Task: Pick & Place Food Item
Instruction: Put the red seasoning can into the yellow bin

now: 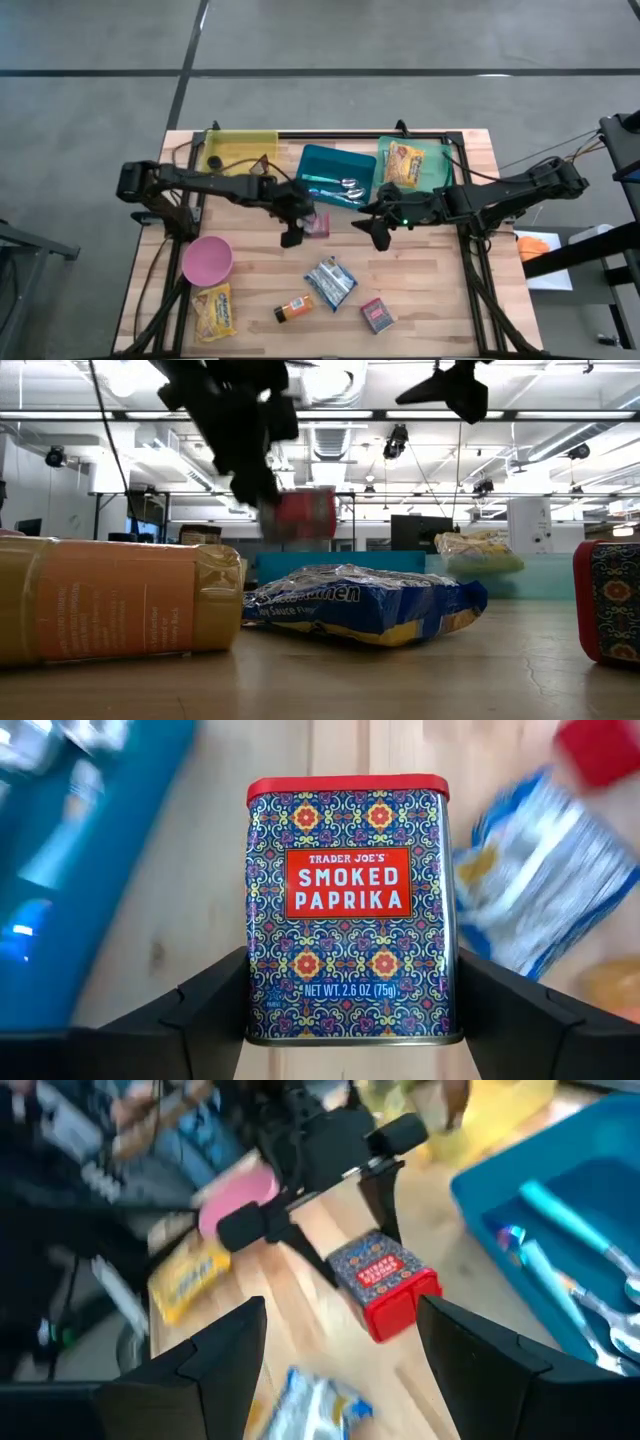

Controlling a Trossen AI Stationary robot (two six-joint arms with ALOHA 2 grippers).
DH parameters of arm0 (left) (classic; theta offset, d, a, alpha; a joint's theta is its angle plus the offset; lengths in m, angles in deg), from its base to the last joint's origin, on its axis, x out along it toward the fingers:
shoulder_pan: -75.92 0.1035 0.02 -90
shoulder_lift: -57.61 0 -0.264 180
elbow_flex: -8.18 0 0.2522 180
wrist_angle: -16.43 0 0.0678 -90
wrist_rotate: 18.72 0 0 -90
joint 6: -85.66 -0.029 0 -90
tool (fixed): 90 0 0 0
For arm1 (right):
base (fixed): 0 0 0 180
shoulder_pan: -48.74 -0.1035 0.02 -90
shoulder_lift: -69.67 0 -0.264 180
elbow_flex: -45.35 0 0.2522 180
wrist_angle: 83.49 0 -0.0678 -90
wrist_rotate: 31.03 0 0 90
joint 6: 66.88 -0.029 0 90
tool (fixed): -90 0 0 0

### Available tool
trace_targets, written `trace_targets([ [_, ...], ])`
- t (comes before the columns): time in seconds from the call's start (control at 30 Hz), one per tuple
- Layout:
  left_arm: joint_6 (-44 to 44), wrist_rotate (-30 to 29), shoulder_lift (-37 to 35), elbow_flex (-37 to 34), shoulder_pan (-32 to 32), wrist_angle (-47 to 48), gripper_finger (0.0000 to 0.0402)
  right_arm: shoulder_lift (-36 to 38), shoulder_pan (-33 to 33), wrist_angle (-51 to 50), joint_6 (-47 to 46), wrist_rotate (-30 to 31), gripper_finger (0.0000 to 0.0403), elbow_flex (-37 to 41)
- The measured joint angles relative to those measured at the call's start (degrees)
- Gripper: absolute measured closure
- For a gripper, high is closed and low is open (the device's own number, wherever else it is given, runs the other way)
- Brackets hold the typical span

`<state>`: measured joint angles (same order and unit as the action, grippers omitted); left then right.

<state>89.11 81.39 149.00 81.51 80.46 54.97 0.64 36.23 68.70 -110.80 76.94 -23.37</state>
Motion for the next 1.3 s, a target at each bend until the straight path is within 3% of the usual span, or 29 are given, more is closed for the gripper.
trace_targets([
  [0.1,2.5,-0.1,-3.9,0.1,1.5,-1.2,0.0104,0.7,0.0,1.9,-4.3,4.0,0.0148,0.0],
  [0.2,4.8,-3.3,-7.8,0.1,2.5,-3.1,0.0104,1.3,0.0,3.6,-15.1,11.3,0.0148,0.0],
  [0.33,5.4,-12.7,-11.5,0.1,2.7,-6.0,0.0104,1.4,0.0,6.0,-27.3,19.2,0.0148,0.0],
  [0.5,6.0,-22.4,-12.5,0.5,2.8,-8.8,0.0104,0.9,0.0,9.5,-28.4,27.7,0.0148,0.0],
  [0.87,6.3,-21.2,-12.4,2.3,2.7,-14.2,0.0104,-1.4,0.7,9.6,-31.2,29.2,0.0148,-0.8],
  [1.0,3.5,-14.8,-12.4,3.7,2.8,-14.3,0.0104,-3.8,2.2,9.5,-24.8,23.9,0.0148,-4.1],
  [1.13,3.0,-0.8,-12.4,5.3,3.4,-12.3,0.0104,-4.0,3.3,5.8,-5.4,16.6,0.0148,-9.3],
  [1.2,3.7,6.4,-12.4,6.4,3.9,-8.9,0.0104,-2.7,3.1,0.3,4.5,13.9,0.0148,-13.3],
  [1.3,5.8,14.4,-12.5,7.8,4.9,-6.1,0.0104,-1.6,3.1,-9.8,15.0,4.4,0.0148,-19.3],
])
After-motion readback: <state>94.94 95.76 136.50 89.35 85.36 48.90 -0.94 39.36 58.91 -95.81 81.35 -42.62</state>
